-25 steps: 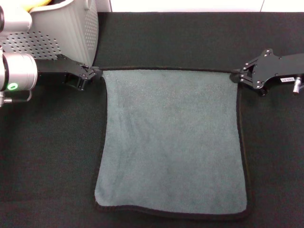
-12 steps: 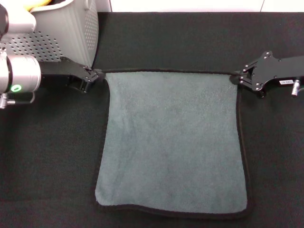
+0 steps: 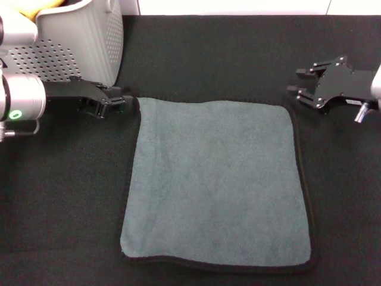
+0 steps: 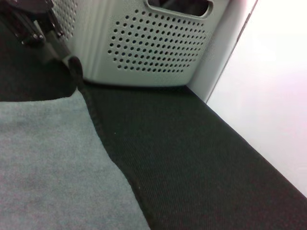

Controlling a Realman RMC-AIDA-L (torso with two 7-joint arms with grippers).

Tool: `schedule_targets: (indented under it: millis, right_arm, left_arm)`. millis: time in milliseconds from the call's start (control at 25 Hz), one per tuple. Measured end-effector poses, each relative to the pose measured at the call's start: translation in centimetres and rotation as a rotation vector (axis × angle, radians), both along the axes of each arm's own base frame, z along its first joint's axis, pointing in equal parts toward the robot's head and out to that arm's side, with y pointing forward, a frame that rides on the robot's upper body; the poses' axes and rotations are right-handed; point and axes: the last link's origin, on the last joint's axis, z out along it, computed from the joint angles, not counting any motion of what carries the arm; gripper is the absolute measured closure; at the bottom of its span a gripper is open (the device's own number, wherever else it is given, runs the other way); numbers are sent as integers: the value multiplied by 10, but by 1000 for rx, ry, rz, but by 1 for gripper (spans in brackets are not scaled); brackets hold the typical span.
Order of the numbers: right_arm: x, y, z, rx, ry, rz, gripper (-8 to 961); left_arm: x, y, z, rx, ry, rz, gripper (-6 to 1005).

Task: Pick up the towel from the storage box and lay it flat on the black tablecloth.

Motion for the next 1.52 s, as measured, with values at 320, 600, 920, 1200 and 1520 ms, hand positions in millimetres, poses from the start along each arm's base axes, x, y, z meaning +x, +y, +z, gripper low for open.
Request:
schedule_targets:
  millis: [320, 600, 920, 1200, 1520]
  right_arm:
    - [9, -16, 25, 8, 234, -59, 472]
    - [5, -92, 11, -379, 460, 21, 248]
    - [-10, -139, 2, -593, 691, 87, 65]
    - [-16, -139, 1, -624, 719, 104, 65]
    - [-24, -138, -11, -677, 708, 109, 65]
  left_arm:
    - [13, -12, 4, -44, -90, -96, 522]
    - [54, -81, 12, -208, -420, -637, 436]
    - [43, -109, 9, -284, -559, -637, 433]
    - [30, -113, 13, -269, -587, -624, 431]
    - [28, -111, 17, -255, -584, -624, 428]
